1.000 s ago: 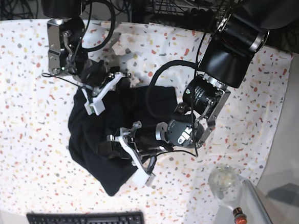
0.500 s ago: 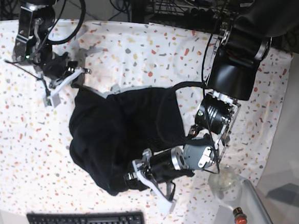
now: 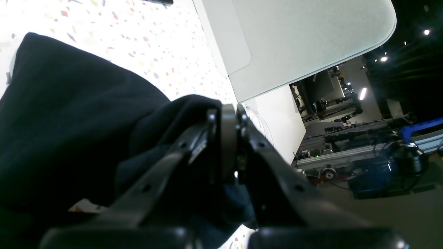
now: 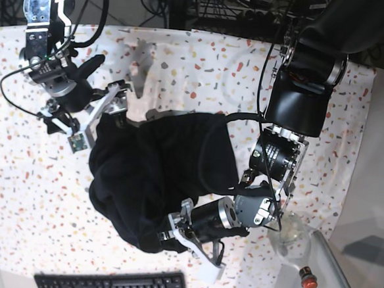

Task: Layout the t-shirt on the table in an organized manner, then fold the t-shirt properly
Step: 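Pull the shirt edge away from the right gripper with the left gripper, then lift the black shirt with both grippers and swing it across the cloth, then lower the shirt onto the cloth and regrasp its edge with the left gripper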

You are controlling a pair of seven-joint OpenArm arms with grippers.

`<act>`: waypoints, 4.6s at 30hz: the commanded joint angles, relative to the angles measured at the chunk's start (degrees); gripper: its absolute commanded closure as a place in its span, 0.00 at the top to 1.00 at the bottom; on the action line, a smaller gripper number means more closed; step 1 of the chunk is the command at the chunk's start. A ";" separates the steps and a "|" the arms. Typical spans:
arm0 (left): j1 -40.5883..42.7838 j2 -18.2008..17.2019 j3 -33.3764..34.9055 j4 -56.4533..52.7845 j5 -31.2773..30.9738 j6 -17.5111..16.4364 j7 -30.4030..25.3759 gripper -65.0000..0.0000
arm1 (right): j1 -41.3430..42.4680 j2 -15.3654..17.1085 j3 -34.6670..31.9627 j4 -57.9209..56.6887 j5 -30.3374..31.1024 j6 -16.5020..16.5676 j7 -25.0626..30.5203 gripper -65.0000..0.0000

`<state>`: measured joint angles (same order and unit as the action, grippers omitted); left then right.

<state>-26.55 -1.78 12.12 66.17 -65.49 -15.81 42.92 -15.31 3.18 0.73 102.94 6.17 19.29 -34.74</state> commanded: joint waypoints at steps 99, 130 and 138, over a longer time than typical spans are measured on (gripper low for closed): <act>34.33 -13.30 -12.78 27.76 29.67 -0.76 0.20 0.31 | -3.90 3.90 26.65 7.44 7.76 6.60 -13.30 0.52; 6.98 -3.36 -0.91 -20.24 55.08 -0.67 -20.28 0.38 | 11.22 5.30 42.12 -33.70 9.43 7.04 -8.99 0.00; 21.14 -6.97 -7.33 -2.74 58.59 -0.67 -20.28 0.38 | 2.70 2.05 46.26 -13.66 9.43 7.04 -19.72 0.00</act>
<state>-5.08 -8.40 4.97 62.57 -6.90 -16.47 22.94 -12.86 4.71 46.96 88.38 14.76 25.96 -55.20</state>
